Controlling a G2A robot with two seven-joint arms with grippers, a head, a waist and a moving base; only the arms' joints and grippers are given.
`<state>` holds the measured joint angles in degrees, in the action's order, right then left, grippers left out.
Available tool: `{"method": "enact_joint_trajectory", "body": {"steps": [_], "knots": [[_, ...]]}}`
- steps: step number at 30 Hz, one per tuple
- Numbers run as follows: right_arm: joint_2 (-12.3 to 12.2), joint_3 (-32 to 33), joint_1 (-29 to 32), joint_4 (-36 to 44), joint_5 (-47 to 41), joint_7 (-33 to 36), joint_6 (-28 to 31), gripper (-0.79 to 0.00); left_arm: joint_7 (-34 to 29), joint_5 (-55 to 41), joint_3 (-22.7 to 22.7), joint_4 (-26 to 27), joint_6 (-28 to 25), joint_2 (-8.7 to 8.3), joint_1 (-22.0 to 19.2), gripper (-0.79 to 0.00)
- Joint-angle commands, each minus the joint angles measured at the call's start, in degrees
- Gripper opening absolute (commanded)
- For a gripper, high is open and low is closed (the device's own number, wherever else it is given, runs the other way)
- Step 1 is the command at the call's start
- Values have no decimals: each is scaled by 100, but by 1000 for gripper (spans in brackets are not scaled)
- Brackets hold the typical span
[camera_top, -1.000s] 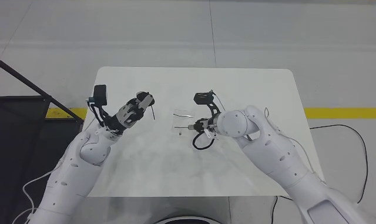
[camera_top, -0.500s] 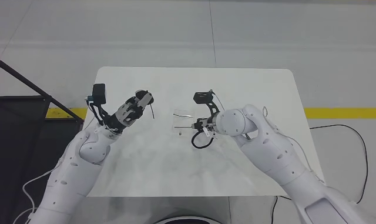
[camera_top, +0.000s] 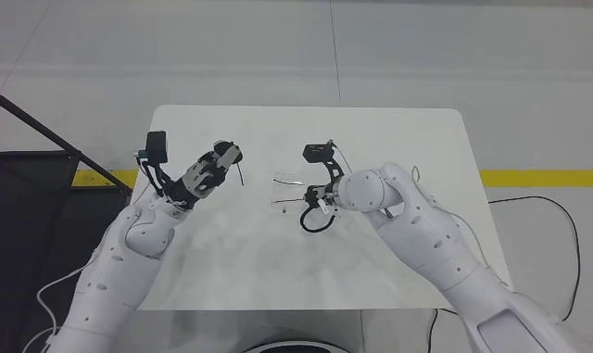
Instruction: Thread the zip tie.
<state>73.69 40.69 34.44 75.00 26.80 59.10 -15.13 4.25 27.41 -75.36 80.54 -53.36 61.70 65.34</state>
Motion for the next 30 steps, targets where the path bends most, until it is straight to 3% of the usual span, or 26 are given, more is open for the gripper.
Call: {"method": "enact_joint_trajectory", "body": {"steps": [1, 8, 14, 24, 30], "knots": [[7, 5, 3, 3, 19, 15, 4, -680, 3, -2, -9, -2, -11, 6, -1, -785], [-7, 146, 107, 177, 89, -54, -8, -785, 31, 14, -83, -2, -17, 25, -4, -785], [-162, 592, 537, 773, 164, -180, 120, -785, 371, 595, -41, 286, 162, 81, 135, -785], [-648, 2149, 2259, 2689, 223, -204, 588, -785, 374, 793, 327, 187, 444, 203, -109, -785], [-837, 3038, 3231, 3482, -216, -94, 1090, -785, 887, 1390, 625, 262, 730, 318, -141, -785]]}}
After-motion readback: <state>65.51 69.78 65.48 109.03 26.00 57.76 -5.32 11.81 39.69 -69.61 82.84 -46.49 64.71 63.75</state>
